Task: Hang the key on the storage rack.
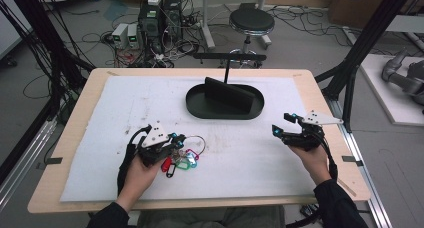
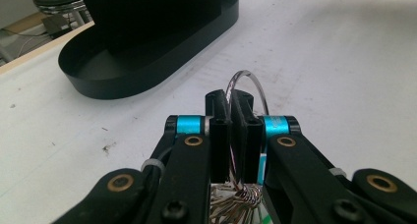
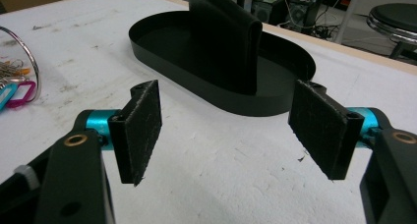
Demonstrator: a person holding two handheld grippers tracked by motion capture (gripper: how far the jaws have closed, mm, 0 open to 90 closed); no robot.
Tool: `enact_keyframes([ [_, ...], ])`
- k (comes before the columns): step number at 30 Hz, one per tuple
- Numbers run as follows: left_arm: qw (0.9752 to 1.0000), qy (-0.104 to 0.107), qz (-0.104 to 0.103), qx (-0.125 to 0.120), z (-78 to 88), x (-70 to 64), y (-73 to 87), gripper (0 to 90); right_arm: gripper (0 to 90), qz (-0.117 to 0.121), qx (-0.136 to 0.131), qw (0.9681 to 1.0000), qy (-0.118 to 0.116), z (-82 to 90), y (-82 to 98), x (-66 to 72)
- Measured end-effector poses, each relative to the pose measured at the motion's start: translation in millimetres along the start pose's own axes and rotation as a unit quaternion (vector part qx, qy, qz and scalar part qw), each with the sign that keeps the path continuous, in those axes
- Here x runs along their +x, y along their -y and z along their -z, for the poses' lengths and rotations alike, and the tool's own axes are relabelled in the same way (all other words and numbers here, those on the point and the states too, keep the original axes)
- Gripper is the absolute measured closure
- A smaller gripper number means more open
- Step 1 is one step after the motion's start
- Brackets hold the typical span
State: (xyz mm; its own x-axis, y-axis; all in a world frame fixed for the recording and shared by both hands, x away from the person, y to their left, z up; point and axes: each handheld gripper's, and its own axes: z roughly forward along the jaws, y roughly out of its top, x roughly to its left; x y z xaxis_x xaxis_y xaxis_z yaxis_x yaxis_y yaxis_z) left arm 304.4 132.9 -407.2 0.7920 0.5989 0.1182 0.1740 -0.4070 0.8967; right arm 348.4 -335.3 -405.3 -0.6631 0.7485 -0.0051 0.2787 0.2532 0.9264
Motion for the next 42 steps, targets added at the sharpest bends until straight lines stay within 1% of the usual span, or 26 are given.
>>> enact_keyframes([
  [1,1.0,0.0,0.002,-0.001,0.6,-0.7,0.5,86.1,28.9,0.0,0.002,1.0,-0.001,-0.6,-0.2,0.5],
  [6,0.9999,0.011,-0.008,-0.005,3.2,-2.2,1.0,86.0,28.9,0.003,0.001,1.0,-0.005,-3.2,-0.8,1.4],
  [8,0.9998,0.015,-0.01,-0.005,3.8,-2.4,0.9,85.9,28.9,0.0,0.001,1.0,-0.006,-3.5,-0.8,1.3],
  [10,0.9997,0.021,-0.007,-0.007,3.3,-2.4,1.7,85.7,28.9,0.001,0.0,1.0,-0.007,-3.7,-0.9,1.1],
  [12,0.9996,0.026,-0.007,-0.004,2.1,-2.5,2.9,85.1,28.9,0.003,0.001,1.0,-0.007,-3.9,-1.0,1.3],
  [13,0.9995,0.032,-0.004,-0.003,0.6,-2.5,3.5,83.4,28.9,0.004,0.0,1.0,-0.007,-4.1,-1.0,1.3],
  [15,0.9992,0.04,-0.005,0.001,-1.7,-2.9,3.8,80.4,28.9,0.003,0.0,1.0,-0.007,-4.0,-1.2,1.7],
  [18,0.9986,0.049,-0.011,0.014,-5.8,-3.9,4.1,80.3,28.9,0.004,0.001,1.0,-0.007,-4.0,-1.2,1.6],
  [19,0.9985,0.05,-0.012,0.018,-6.9,-4.3,4.7,80.4,28.9,0.003,0.001,1.0,-0.007,-4.0,-1.1,1.7],
  [22,0.9983,0.054,-0.013,0.019,-7.7,-3.8,4.5,84.1,28.9,0.004,0.002,1.0,-0.008,-3.5,-1.1,1.4],
  [24,0.998,0.059,-0.009,0.018,-7.7,-2.6,4.0,86.0,28.9,0.005,0.002,1.0,-0.007,-2.9,-1.1,1.3],
  [27,0.9979,0.06,-0.016,0.018,-8.0,-2.7,1.7,86.2,28.9,0.001,0.003,1.0,-0.008,-2.5,-0.9,1.0],
  [30,0.9981,0.059,-0.013,0.004,-6.5,-2.9,-4.1,86.3,28.9,0.001,0.004,1.0,-0.007,-2.4,-0.8,0.5],
  [32,0.9981,0.059,-0.014,-0.005,-5.2,-3.0,-8.8,86.3,28.9,0.0,0.004,1.0,-0.007,-2.1,-0.7,0.2],
  [36,0.9982,0.054,-0.022,-0.015,-2.5,-4.2,-17.1,86.3,28.9,-0.001,0.004,1.0,-0.007,-1.6,-0.6,-0.3],
  [40,0.998,0.052,-0.027,-0.026,0.2,-1.7,-25.4,86.3,28.9,-0.001,0.004,1.0,-0.006,-1.5,-0.6,-0.2],
  [42,0.9978,0.05,-0.026,-0.037,2.4,-0.3,-30.7,86.3,28.9,-0.001,0.005,1.0,-0.006,-1.4,-0.6,-0.1],
])
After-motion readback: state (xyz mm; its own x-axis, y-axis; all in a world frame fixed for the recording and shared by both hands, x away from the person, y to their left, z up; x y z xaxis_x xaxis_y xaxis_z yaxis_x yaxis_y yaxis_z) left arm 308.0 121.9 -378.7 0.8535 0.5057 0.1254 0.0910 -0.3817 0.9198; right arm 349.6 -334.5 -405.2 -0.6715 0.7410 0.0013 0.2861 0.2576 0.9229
